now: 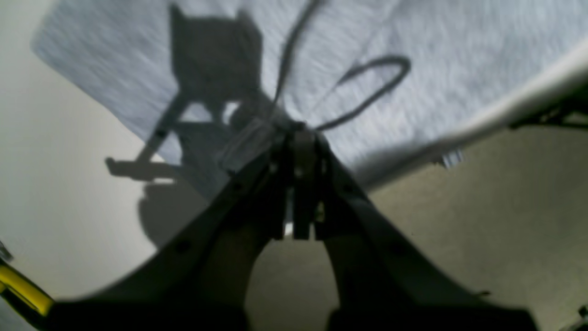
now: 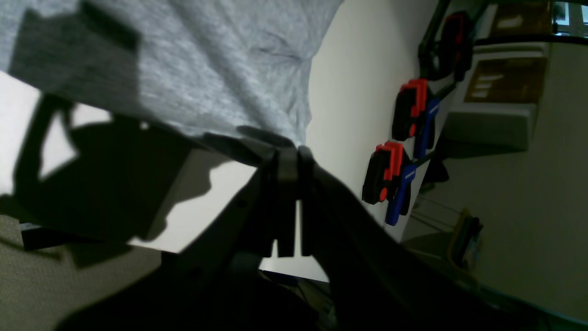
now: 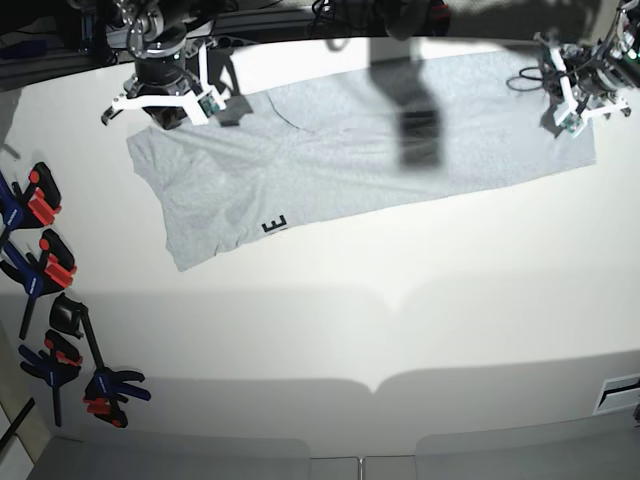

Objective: Fold the T-shirt properly
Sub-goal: 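Shift both grippers along the collar edge of the grey shirt, then move the right gripper down the shirt side toward the hem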

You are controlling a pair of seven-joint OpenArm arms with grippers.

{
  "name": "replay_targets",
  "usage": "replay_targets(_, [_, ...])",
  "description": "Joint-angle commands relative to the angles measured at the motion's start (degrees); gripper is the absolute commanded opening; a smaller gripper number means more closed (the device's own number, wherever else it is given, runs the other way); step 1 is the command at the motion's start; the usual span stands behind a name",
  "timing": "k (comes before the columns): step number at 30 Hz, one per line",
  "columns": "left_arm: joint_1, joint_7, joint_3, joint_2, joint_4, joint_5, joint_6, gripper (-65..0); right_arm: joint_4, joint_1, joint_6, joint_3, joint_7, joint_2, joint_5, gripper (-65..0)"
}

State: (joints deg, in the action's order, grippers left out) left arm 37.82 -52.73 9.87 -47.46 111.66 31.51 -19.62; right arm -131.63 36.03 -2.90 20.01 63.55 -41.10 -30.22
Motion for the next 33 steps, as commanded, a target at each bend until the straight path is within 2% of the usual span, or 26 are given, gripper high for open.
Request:
replay_targets(1, [0.6, 0.2, 0.6, -1.2, 0.8, 0.1, -0.3, -65.0, -1.1, 0.0, -1.0, -0.5, -0.1, -0.7, -0.8, -65.0])
replay_targets(11, [3.3, -0.2, 0.6, -1.3, 0.8, 0.0, -1.4, -65.0, -1.1, 0.0, -0.9, -0.5, 0.2, -0.7, -0.7, -65.0])
replay_targets(14, [3.3, 0.3, 0.6, -1.3, 0.8, -2.3, -1.4, -65.0, -1.1, 0.0, -0.9, -0.5, -0.1, -0.7, -0.7, -65.0])
replay_targets(16, [3.3, 1.7, 0.6, -1.3, 0.8, -4.5, -1.3, -65.0, -1.1, 0.0, -0.9, -0.5, -1.9, -0.7, -0.6, -65.0])
replay_targets(19, [3.3, 4.7, 0.6, -1.3, 0.8, -4.5, -1.2, -65.0, -1.1, 0.0, -1.0, -0.5, -7.0, -0.6, -0.2, -65.0])
replay_targets(21, [3.3, 4.7, 0.6, -1.3, 0.8, -4.5, -1.2, -65.0, -1.1, -0.3, -1.0, -0.5, -9.8, -0.6, 3.4, -65.0])
replay_targets(23, [3.3, 4.6, 0.6, -1.3, 0.8, -4.5, -1.2, -65.0, -1.1, -1.4, -1.0, -0.5, -11.3, -0.6, 9.8, -65.0])
replay_targets(24, [3.3, 4.6, 0.6, -1.3, 0.8, -4.5, -1.2, -62.4, -1.0, -2.2, -1.0, -0.5, -11.8, -0.5, 12.7, -65.0])
replay_targets(26, [3.2, 4.6, 0.6, -1.1, 0.8, -4.5, -1.2, -50.6, -0.8, -4.4, -1.0, -0.5, -12.5, 0.9, 14.9, -65.0])
replay_targets(27, [3.1, 4.6, 0.6, -1.1, 0.8, -4.5, -1.1, -47.0, -0.6, -5.7, -1.0, -0.5, -12.8, 1.9, 15.7, -65.0])
replay_targets(31, [3.1, 4.6, 0.6, -1.1, 0.8, -4.5, 1.2, -45.8, 1.2, -11.1, -1.0, -0.5, -13.2, 5.7, 17.4, -65.0])
replay_targets(33, [3.1, 4.6, 0.6, -1.1, 0.8, -4.7, 1.4, -45.8, 2.8, -13.5, -1.0, -0.5, -13.2, 7.0, 17.4, -65.0])
